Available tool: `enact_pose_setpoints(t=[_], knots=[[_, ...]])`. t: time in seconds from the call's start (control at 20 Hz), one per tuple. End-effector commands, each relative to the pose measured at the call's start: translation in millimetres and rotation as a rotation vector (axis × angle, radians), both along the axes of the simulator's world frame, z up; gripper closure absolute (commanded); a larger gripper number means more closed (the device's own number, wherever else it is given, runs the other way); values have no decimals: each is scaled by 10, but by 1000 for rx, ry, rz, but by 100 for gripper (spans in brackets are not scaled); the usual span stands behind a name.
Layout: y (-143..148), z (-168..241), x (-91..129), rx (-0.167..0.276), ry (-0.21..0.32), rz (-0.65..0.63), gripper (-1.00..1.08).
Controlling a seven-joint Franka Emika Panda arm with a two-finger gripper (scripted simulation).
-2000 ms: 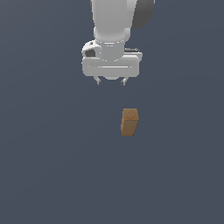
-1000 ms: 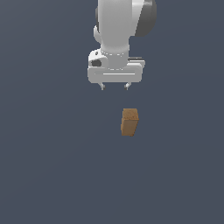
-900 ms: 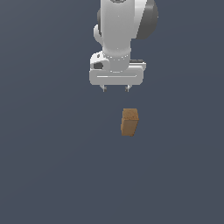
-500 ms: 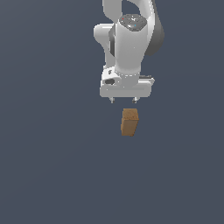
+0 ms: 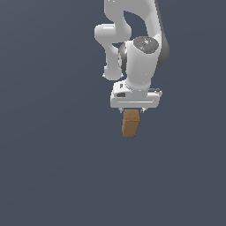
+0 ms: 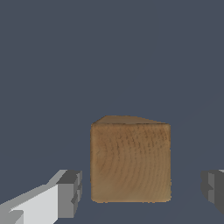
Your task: Pick up the object and move it to a goal position.
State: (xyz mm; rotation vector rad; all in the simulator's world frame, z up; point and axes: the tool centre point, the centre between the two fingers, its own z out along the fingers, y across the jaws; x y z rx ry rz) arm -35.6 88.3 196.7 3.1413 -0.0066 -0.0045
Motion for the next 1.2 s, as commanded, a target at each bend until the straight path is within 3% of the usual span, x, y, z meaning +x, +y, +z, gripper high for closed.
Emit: enact_pose_setpoints(t=[0.0, 1.0, 1.05, 1.15], knots=[[29, -37, 15, 0, -3, -1, -92], [33, -540, 12, 0, -3, 0, -92], [33, -540, 12, 0, -3, 0, 108], [33, -540, 12, 0, -3, 0, 108]])
